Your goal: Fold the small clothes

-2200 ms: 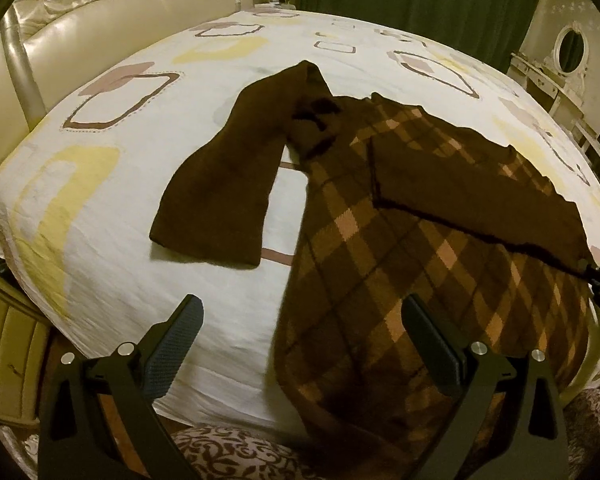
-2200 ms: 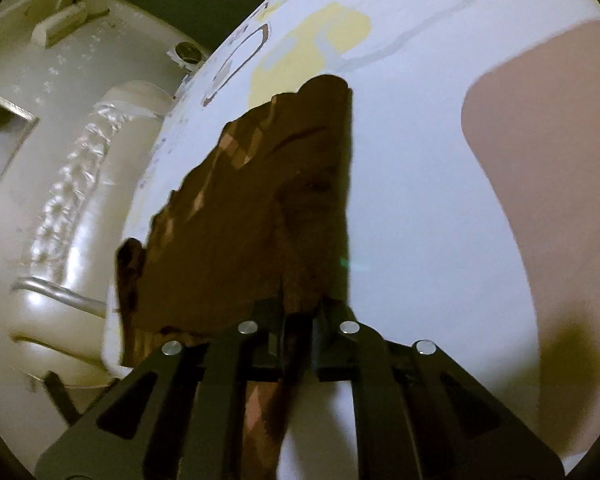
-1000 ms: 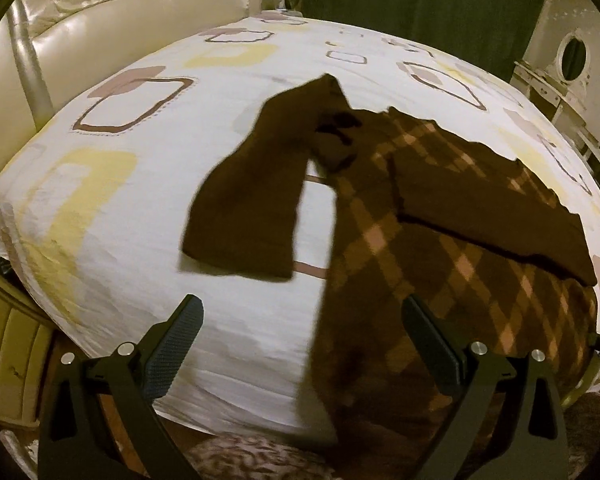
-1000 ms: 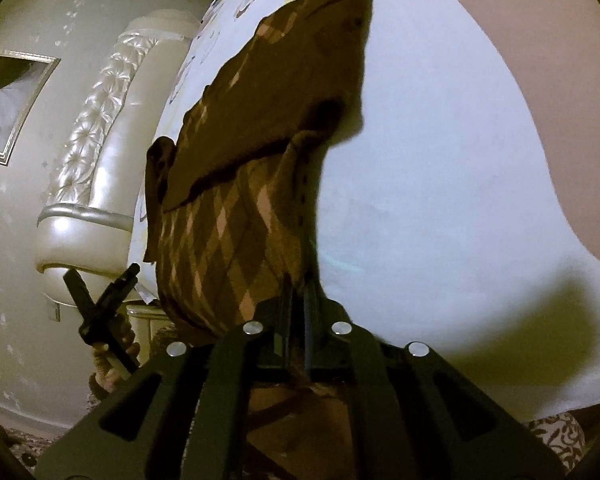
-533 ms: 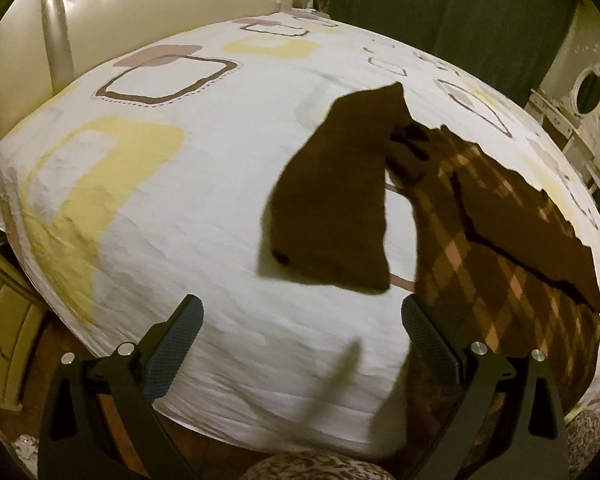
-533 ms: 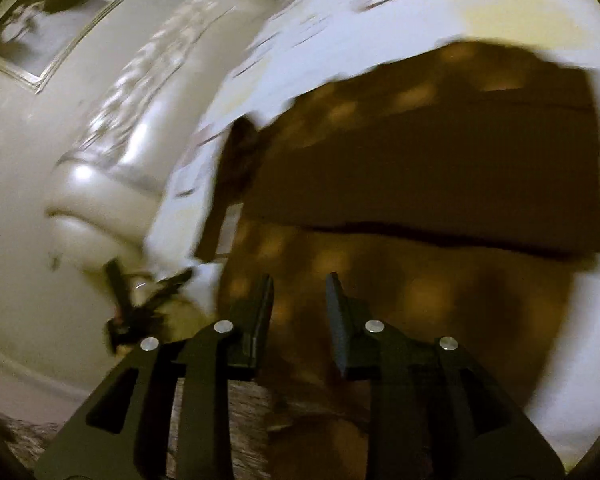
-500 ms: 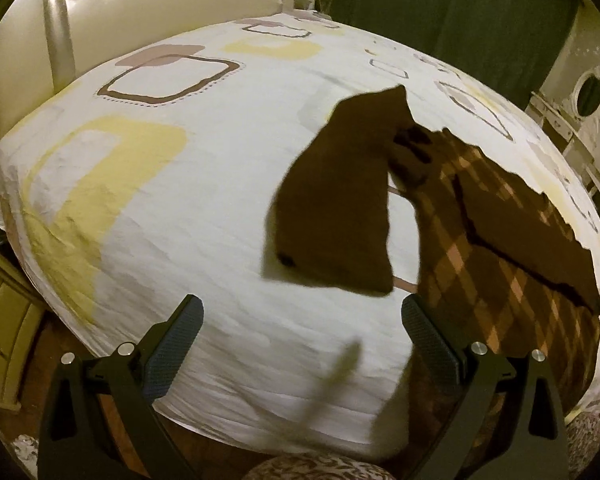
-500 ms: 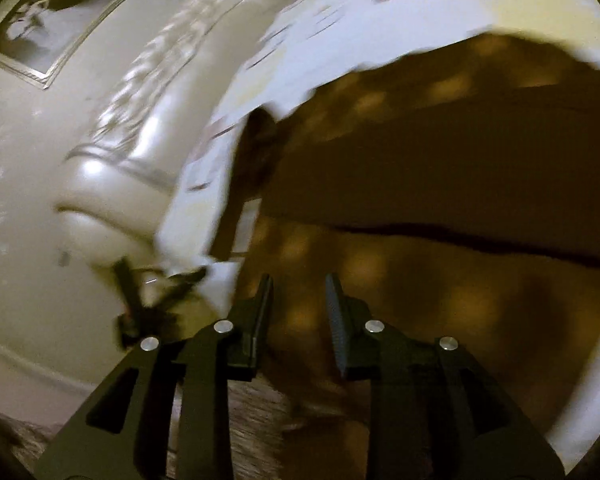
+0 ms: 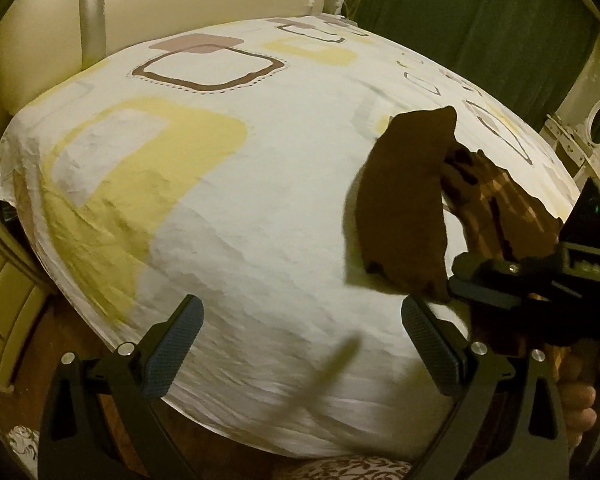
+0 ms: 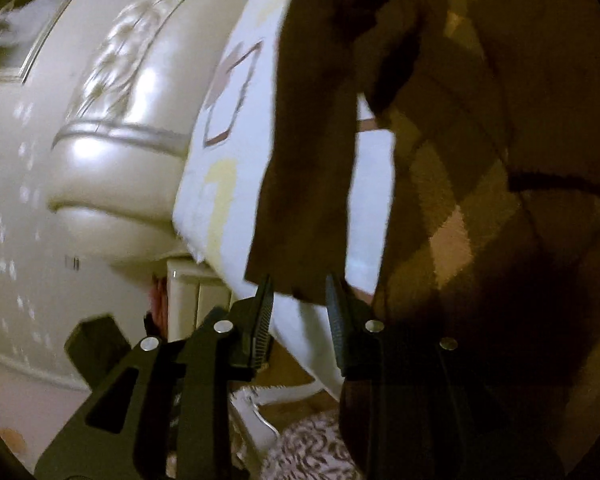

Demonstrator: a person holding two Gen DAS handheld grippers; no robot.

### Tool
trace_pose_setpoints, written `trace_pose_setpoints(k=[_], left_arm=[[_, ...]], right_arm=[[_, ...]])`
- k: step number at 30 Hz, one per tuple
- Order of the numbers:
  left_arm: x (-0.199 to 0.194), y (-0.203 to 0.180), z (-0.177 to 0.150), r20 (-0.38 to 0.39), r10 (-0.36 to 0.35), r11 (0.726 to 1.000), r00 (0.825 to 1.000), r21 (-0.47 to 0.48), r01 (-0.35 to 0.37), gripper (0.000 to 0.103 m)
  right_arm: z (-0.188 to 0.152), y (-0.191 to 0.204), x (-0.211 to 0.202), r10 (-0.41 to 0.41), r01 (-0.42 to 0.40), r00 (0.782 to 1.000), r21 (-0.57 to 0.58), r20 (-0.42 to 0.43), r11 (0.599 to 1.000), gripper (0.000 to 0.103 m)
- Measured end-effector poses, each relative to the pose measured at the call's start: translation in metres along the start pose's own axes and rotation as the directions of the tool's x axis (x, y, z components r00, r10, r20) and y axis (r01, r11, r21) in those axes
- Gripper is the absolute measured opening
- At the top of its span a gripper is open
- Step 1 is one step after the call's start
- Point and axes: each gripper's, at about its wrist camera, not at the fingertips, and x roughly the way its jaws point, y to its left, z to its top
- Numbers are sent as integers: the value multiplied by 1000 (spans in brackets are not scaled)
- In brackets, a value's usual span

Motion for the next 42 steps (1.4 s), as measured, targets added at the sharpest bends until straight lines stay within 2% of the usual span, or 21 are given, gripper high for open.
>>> trace_pose_setpoints(k=[4, 6, 8, 11, 15, 16, 19, 24, 28, 33, 37, 42], left_arm=[[1, 4, 1, 4, -13, 1000, 1000, -11, 13, 99], [1, 5, 2, 7, -16, 1000, 1000, -17, 16, 99], [1, 6, 3, 9, -24, 999, 1000, -27, 25, 99], [2, 7, 3, 11, -29, 999, 1000, -25, 29, 99], [-1, 8, 3, 16, -40, 999, 999, -36, 40, 99], [-1, 8, 3, 17, -43, 998, 999, -39, 44, 99], [-1, 8, 4, 11, -49, 998, 999, -49, 50, 99], [-5, 8, 5, 16, -55, 997, 998, -57, 56, 99], [-10, 6, 7, 28, -55, 997, 998, -51, 56, 99], [-12, -1, 9, 27, -68, 997, 997, -46, 69, 99], [-13, -11, 9, 18, -84, 996, 996, -27, 84, 99], [-9, -33, 8, 0, -96, 995, 995, 23, 96, 99]], right_arm=[[-6, -7, 0, 10, -11, 999, 43, 36, 999, 27], [-11, -7, -6, -26, 20, 996, 72, 86, 997, 27], [-14, -2, -11, -72, 66, 991, 55, 110, 996, 27], [-14, -5, -2, -95, 90, 992, 69, 83, 994, 27], [-10, -4, 8, -88, 81, 992, 84, 93, 993, 27], [-8, -1, 13, -94, 86, 991, 80, 99, 993, 26], [-8, 3, 20, -134, 129, 986, 59, 101, 990, 4], [-3, 17, 11, -119, 118, 990, 28, 74, 993, 4], [8, 51, -29, -95, 104, 990, -86, 107, 991, 4], [26, 95, -109, -43, 88, 977, -214, 210, 973, 4], [37, 109, -177, -21, 107, 947, -253, 320, 961, 4], [46, 95, -240, -21, 133, 906, -238, 422, 962, 4]])
